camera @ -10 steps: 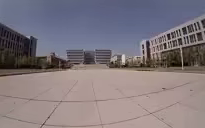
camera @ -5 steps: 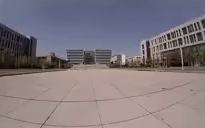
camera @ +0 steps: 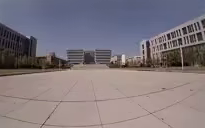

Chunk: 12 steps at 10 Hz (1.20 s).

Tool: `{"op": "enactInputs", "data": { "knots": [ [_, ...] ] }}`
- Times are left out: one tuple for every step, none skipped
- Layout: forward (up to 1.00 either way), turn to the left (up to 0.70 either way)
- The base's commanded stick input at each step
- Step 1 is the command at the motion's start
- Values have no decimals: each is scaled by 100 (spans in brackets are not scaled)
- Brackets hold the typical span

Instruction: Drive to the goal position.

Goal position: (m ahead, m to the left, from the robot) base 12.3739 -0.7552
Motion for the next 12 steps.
{"op": "enactInputs", "data": {
  "knots": [
    [4,0],
    [4,0],
    [4,0],
    [4,0],
    [4,0],
    [4,0],
    [4,0],
    [4,0],
    [4,0],
    [4,0],
    [4,0],
    [4,0]
  ]
}}
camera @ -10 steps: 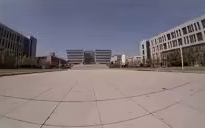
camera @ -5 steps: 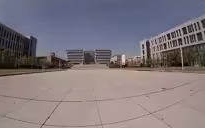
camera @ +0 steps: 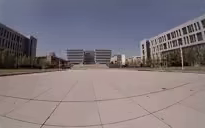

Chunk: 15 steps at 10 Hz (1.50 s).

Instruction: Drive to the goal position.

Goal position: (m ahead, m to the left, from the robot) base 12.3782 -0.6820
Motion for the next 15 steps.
{"op": "enactInputs", "data": {
  "knots": [
    [4,0],
    [4,0],
    [4,0],
    [4,0],
    [4,0],
    [4,0],
    [4,0],
    [4,0],
    [4,0],
    [4,0],
    [4,0],
    [4,0],
    [4,0],
    [4,0],
    [4,0]
  ]
}}
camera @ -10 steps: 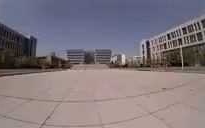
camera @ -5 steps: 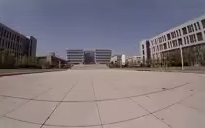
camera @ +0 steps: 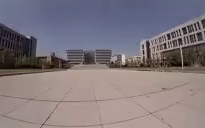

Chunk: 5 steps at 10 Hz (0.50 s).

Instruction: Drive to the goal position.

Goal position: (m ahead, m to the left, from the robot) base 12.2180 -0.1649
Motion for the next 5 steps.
{"op": "enactInputs", "data": {
  "knots": [
    [4,0],
    [4,0],
    [4,0],
    [4,0],
    [4,0]
  ]
}}
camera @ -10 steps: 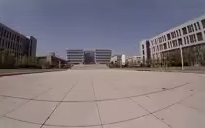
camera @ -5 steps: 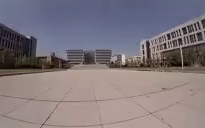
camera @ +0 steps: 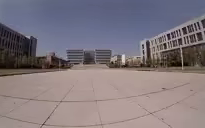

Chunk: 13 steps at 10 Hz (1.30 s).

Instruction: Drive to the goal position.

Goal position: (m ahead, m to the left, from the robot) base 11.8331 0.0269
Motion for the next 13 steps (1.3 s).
{"op": "enactInputs", "data": {
  "knots": [
    [4,0],
    [4,0],
    [4,0],
    [4,0],
    [4,0],
    [4,0],
    [4,0],
    [4,0],
    [4,0],
    [4,0],
    [4,0],
    [4,0],
    [4,0]
  ]
}}
